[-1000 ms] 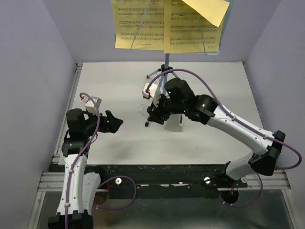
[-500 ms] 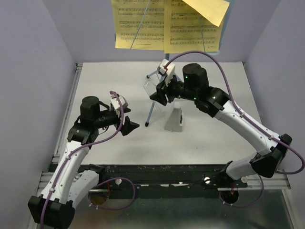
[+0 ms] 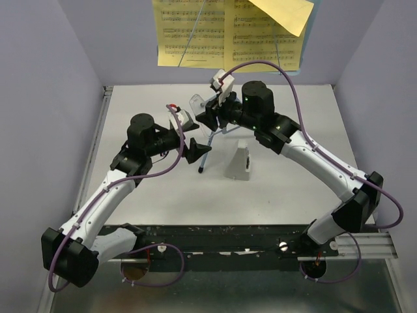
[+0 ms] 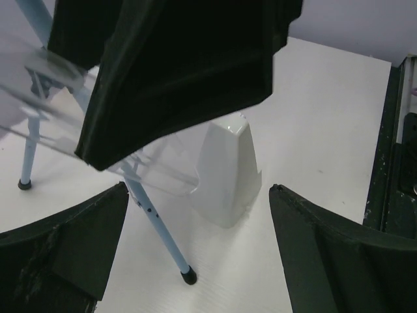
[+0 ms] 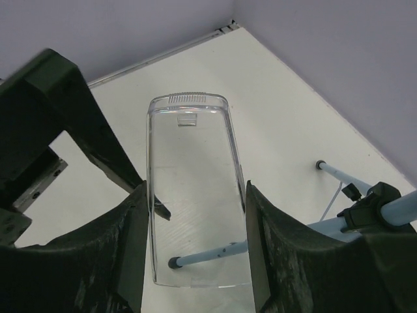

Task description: Pack up the instrument practice props

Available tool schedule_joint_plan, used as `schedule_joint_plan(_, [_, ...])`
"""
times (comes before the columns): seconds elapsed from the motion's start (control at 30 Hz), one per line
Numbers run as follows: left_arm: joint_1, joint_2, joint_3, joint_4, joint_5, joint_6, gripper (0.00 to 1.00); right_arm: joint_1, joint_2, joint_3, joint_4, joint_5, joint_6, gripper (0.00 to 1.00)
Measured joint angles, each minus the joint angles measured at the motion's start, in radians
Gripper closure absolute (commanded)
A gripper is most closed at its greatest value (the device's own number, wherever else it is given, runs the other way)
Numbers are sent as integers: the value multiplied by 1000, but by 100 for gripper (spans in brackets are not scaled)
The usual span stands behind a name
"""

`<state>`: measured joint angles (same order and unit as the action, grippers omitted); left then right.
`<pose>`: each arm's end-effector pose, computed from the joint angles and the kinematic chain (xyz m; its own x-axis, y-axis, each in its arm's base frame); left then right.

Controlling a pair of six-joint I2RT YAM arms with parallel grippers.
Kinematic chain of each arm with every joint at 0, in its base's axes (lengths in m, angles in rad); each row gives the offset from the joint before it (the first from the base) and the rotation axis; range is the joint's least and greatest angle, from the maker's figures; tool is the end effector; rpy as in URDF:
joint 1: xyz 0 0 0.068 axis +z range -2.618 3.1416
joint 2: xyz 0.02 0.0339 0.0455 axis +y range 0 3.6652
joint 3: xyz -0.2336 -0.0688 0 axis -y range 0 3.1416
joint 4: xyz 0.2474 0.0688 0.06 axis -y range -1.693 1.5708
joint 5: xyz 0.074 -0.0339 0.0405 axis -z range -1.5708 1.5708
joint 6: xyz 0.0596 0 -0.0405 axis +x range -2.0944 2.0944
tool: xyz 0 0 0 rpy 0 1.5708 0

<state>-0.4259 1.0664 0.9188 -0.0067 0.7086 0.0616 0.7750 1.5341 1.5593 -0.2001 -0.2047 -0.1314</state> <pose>0.2376 -0.1504 0.3226 -0.0843 0.0896 -0.9924 0.9062 0.4211 -0.0390 0.2684 0.2798 0.3901 -0.0147 -0.1940 -0.9809 -0.8373 0.5387 -0.0940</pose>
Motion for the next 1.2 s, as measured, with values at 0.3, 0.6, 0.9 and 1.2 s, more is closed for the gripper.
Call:
schedule_joint_plan(0.3, [-28, 1, 56, 16, -148, 21, 1, -1, -6, 0, 7, -2, 47, 100])
schedule_joint_plan(0.6, [-33, 2, 56, 11, -253, 61, 1, -2, -82, -55, 28, -33, 26, 100])
schedule_joint_plan(0.9, [-32, 2, 55, 2, -309, 61, 1, -7, -90, -80, 50, -32, 7, 100])
schedule_joint_plan(1.2, [-20, 2, 48, 5, -368, 65, 1, -15, -110, -108, 41, -29, 2, 100])
